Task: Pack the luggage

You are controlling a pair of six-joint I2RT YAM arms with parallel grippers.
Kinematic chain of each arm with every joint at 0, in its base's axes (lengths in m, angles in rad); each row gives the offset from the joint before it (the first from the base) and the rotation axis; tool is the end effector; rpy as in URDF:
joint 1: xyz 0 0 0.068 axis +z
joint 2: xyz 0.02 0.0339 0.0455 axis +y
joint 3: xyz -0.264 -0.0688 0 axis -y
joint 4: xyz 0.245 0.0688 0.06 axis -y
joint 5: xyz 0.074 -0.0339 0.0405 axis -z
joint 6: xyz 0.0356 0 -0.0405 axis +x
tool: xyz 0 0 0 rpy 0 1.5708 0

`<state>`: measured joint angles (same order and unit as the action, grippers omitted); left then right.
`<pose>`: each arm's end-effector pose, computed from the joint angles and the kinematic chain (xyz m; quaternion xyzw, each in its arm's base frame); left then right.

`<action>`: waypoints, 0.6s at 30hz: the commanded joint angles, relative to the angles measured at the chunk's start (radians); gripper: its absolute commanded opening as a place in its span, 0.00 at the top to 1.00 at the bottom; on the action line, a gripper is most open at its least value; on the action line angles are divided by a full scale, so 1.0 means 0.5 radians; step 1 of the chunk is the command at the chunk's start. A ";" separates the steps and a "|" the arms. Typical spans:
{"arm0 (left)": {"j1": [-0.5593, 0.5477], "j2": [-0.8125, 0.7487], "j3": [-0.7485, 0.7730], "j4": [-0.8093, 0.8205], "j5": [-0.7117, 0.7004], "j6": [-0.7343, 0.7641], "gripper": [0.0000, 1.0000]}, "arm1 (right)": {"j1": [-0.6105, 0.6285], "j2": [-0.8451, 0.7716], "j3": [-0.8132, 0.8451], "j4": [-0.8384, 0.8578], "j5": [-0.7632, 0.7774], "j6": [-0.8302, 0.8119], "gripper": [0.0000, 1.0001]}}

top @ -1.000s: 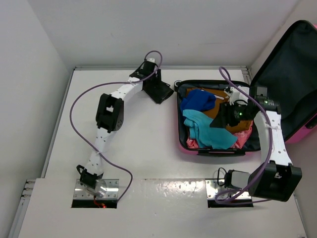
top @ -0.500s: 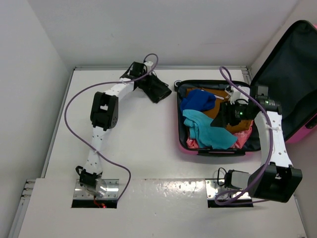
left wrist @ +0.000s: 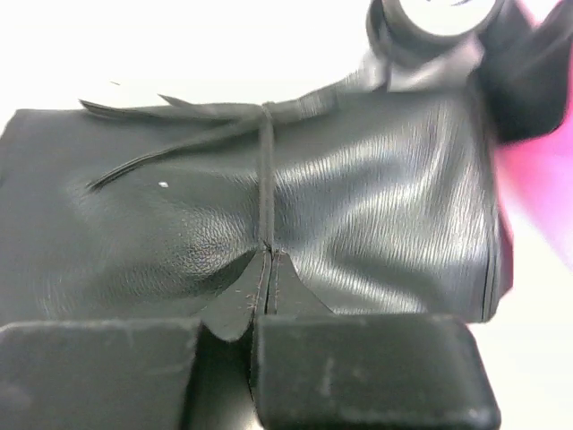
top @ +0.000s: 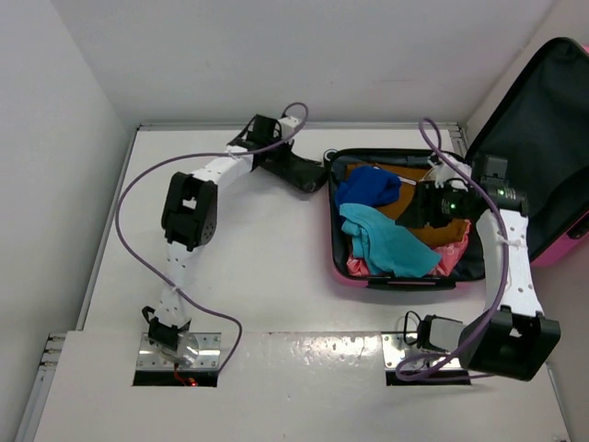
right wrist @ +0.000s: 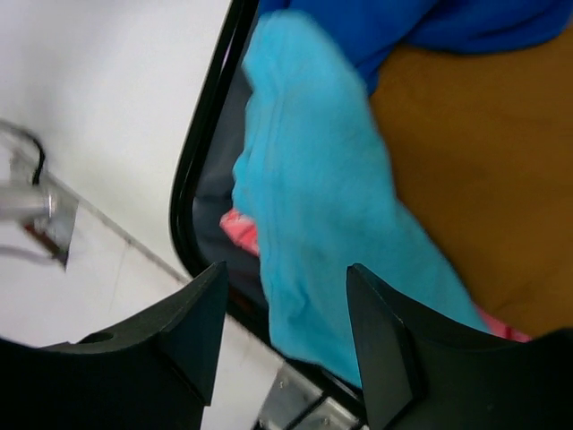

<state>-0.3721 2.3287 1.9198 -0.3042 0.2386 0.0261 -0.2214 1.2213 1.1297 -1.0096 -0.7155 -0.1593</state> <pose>0.4928 -0.2014 0.1918 0.2271 0.8754 -0.1777 0.3881 0.2244 -0.0266 0.3089 -0.0531 0.9131 0.2932 0.2784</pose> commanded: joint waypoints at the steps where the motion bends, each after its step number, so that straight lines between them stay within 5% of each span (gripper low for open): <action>1: 0.088 -0.310 0.213 0.142 0.167 -0.077 1.00 | -0.136 -0.196 -0.032 0.353 -0.014 0.300 0.45; 10: -0.090 -0.537 0.422 0.357 0.617 -0.126 1.00 | -0.532 -0.359 -0.161 0.847 0.090 0.775 0.45; 18: -0.510 -0.580 0.351 0.449 0.992 0.162 1.00 | -0.882 -0.504 -0.232 1.074 0.060 1.036 0.43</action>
<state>-0.5491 2.0697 2.1014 -0.1402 0.6189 0.0212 -0.6197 1.0016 1.0134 -0.5747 -0.6765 0.2810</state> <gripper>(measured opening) 0.008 0.565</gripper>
